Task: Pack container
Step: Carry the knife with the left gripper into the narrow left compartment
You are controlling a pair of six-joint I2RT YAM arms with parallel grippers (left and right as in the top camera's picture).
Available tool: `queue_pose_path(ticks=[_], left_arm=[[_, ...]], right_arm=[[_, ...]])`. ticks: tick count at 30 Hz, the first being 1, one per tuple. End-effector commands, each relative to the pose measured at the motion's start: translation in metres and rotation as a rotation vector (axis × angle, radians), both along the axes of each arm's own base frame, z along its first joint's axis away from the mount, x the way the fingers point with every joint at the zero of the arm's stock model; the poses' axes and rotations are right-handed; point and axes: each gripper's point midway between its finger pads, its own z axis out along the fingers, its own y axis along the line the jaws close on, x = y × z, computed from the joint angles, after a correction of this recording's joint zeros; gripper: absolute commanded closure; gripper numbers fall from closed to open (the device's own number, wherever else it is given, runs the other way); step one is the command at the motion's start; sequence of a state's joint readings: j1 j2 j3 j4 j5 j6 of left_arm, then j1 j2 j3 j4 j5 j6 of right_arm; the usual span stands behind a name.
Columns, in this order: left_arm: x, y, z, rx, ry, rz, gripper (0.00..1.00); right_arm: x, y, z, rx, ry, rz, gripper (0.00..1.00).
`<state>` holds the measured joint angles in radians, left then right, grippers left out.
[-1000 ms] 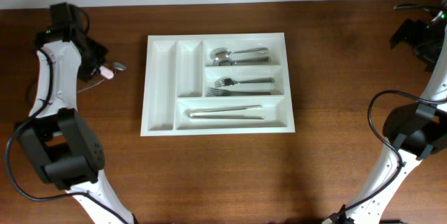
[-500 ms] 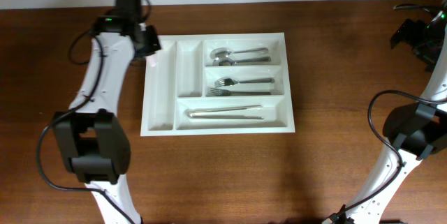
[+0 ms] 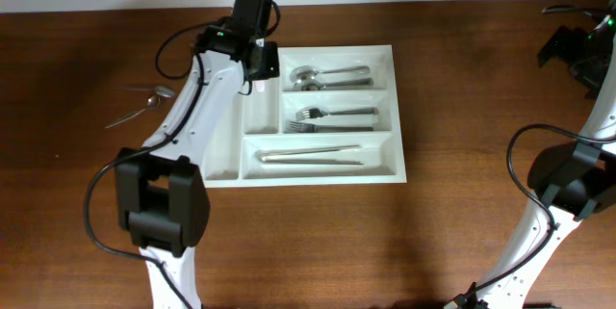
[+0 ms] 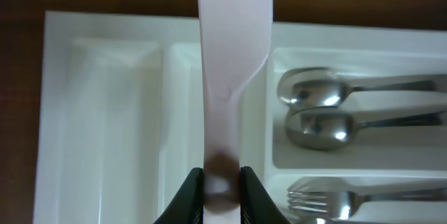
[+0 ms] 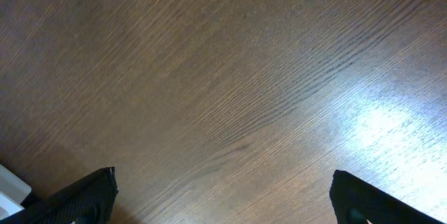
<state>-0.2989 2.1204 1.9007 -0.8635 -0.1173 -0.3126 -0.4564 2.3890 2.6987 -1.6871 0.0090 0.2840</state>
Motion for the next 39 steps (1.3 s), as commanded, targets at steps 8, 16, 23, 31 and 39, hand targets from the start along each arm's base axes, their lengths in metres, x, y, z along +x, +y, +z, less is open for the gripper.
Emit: queue_pose_path(ticks=[8,16,23,31,39], left_arm=[[-0.008,0.012,-0.050,0.076,0.126,0.010,0.98],[-0.019,0.015,-0.056,0.091,0.180,0.009,0.98],[-0.029,0.016,-0.059,0.092,0.223,0.003,0.98],[-0.040,0.002,-0.063,0.059,0.263,-0.030,0.98],[-0.050,-0.013,-0.072,0.066,0.301,-0.066,0.98]], right_arm=[[0.000,0.003,0.017,-0.018,-0.039,0.008,0.01],[0.000,0.003,0.017,-0.018,-0.039,0.008,0.01],[0.000,0.003,0.017,-0.018,-0.039,0.008,0.01],[0.000,0.003,0.017,-0.018,-0.039,0.008,0.01],[0.000,0.003,0.017,-0.018,-0.039,0.008,0.01]])
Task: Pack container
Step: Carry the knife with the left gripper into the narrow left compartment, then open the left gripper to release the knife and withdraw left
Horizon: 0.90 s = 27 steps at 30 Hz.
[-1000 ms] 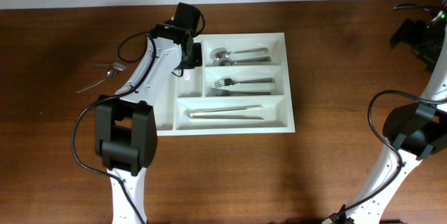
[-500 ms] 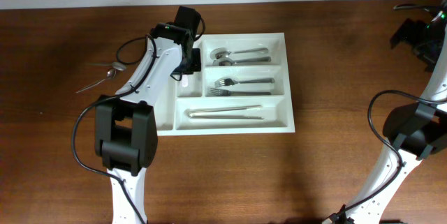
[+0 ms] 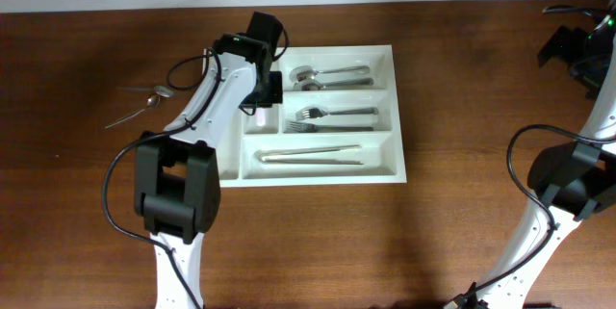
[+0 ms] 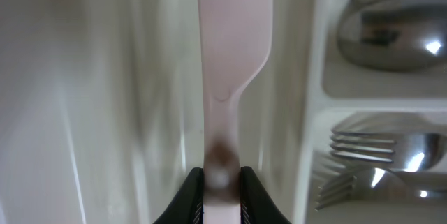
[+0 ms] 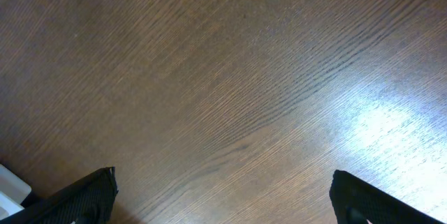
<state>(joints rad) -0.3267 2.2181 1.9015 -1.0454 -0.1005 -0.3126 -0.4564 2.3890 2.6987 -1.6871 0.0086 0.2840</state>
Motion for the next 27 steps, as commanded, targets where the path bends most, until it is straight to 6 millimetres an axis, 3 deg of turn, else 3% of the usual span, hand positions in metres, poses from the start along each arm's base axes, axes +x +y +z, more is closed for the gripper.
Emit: queue_pose_path(ticks=[1,6,16,21,27], left_arm=[[-0.006,-0.011,-0.014,-0.008,0.044,-0.033,0.98],[-0.012,-0.011,-0.031,0.004,0.091,-0.036,0.98],[-0.008,-0.010,-0.032,0.004,0.079,-0.032,0.98],[-0.005,-0.009,-0.032,0.004,0.068,-0.028,0.73],[0.002,-0.001,-0.030,0.018,0.044,-0.011,0.70]], right_arm=[[0.000,0.003,0.017,-0.019,-0.039,0.008,0.01],[0.000,0.003,0.017,-0.018,-0.038,0.008,0.01],[0.000,0.003,0.017,-0.019,-0.039,0.008,0.01],[0.000,0.003,0.017,-0.019,-0.039,0.008,0.01],[0.000,0.003,0.017,-0.019,-0.039,0.008,0.01]])
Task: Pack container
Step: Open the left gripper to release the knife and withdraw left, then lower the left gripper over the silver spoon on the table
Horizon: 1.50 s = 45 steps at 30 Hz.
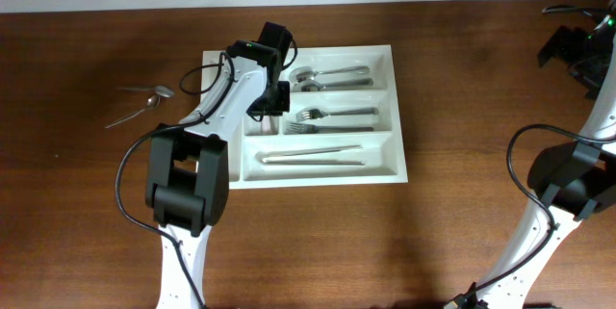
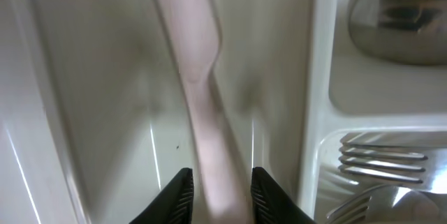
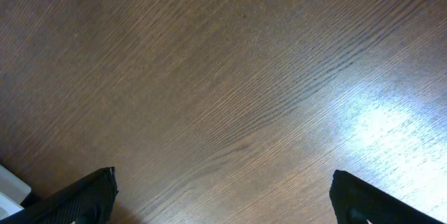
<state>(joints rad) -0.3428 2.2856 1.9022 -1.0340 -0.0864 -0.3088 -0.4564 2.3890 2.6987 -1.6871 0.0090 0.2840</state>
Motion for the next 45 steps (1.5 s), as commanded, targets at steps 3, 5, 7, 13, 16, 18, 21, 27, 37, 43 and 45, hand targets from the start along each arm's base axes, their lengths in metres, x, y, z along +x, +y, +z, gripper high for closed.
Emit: queue_pose_path(ticks=[3,5,7,13,16,18,21,27,37,43,45], left_arm=[[0.010,0.013,0.001,0.011,-0.019,0.021,0.69],[0.012,0.016,0.002,0.009,-0.025,0.030,0.69],[0.016,0.019,0.005,0.005,-0.036,0.038,0.69],[0.046,0.020,0.044,-0.028,-0.143,0.057,0.68],[0.064,0.019,0.078,-0.053,-0.223,0.065,0.53],[0.072,0.020,0.100,-0.066,-0.269,0.070,0.23],[0.084,0.029,0.133,-0.080,-0.335,0.092,0.01],[0.093,0.089,0.152,-0.057,-0.370,0.228,0.01],[0.041,0.233,0.129,-0.091,-0.195,0.941,0.01],[-0.011,0.263,0.116,-0.012,-0.059,1.278,0.01],[-0.016,0.262,0.111,-0.011,-0.040,1.345,0.01]], right_arm=[[0.000,0.003,0.017,-0.018,-0.039,0.008,0.01],[0.000,0.003,0.017,-0.018,-0.039,0.008,0.01],[0.000,0.003,0.017,-0.019,-0.038,0.008,0.01],[0.000,0.003,0.017,-0.018,-0.039,0.008,0.01],[0.000,0.003,0.017,-0.019,-0.039,0.008,0.01],[0.000,0.003,0.017,-0.019,-0.039,0.008,0.01],[0.000,0.003,0.017,-0.019,-0.039,0.008,0.01],[0.000,0.003,0.017,-0.019,-0.039,0.008,0.01],[0.000,0.003,0.017,-0.018,-0.038,0.008,0.01],[0.000,0.003,0.017,-0.018,-0.039,0.008,0.01],[0.000,0.003,0.017,-0.019,-0.039,0.008,0.01]])
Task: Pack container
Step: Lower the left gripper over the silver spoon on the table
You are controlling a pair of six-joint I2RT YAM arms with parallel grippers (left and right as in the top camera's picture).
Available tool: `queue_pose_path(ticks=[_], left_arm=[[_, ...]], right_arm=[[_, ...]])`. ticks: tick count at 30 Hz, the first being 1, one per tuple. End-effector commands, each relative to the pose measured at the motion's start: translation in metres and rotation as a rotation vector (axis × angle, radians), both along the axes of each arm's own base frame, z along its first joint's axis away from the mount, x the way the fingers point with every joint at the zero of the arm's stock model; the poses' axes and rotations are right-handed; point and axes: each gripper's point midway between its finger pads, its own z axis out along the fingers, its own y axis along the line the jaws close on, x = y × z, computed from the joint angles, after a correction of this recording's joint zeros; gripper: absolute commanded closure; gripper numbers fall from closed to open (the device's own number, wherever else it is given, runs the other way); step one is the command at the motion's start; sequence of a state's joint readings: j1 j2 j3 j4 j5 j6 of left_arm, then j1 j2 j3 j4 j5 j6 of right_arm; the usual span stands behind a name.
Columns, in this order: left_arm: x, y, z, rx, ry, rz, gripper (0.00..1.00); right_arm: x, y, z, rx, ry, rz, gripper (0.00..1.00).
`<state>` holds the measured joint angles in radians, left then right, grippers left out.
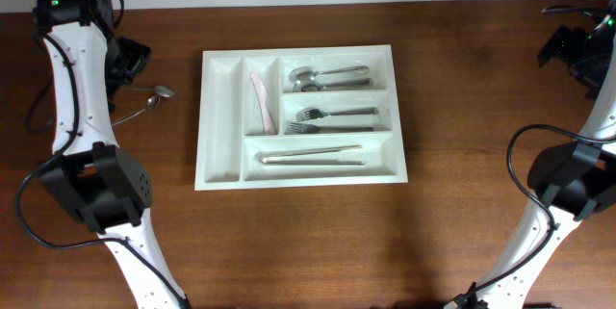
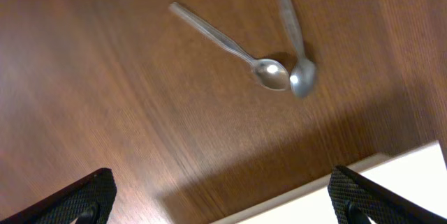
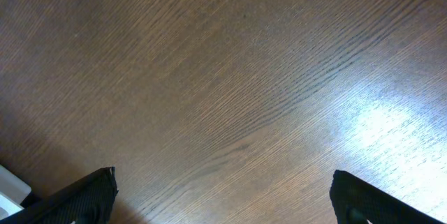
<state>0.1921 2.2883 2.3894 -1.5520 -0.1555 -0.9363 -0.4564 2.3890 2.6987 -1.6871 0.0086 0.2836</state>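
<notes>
A white cutlery tray lies mid-table with spoons, forks and long pieces in its compartments. A pale pink knife lies in the narrow second slot. Two loose metal spoons rest on the wood left of the tray; the left wrist view shows these spoons with bowls touching. My left gripper hangs open above them, near the table's far left. My right gripper is open over bare wood at the far right.
The tray's corner shows at the lower right of the left wrist view. The tray's leftmost long slot holds nothing. Brown tabletop lies between the tray and the right arm.
My left gripper left the tray's narrow slot, where the pink knife now lies alone, and is now wide open over the two loose spoons at the far left. The right arm stayed put.
My left gripper held the pink knife above the tray's back edge, then low over the narrow slot. Then its fingers stood apart with the knife lying in that slot. Now the knife rests there and the gripper is over the loose spoons.
</notes>
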Motion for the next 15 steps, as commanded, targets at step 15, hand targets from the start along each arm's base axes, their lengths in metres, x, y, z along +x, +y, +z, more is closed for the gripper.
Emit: queue_pose_path(ticks=[15], left_arm=[[0.026,-0.016,-0.017,-0.023,-0.107,0.231,0.00]], right_arm=[[0.000,0.003,0.017,-0.019,-0.038,0.008,0.01]])
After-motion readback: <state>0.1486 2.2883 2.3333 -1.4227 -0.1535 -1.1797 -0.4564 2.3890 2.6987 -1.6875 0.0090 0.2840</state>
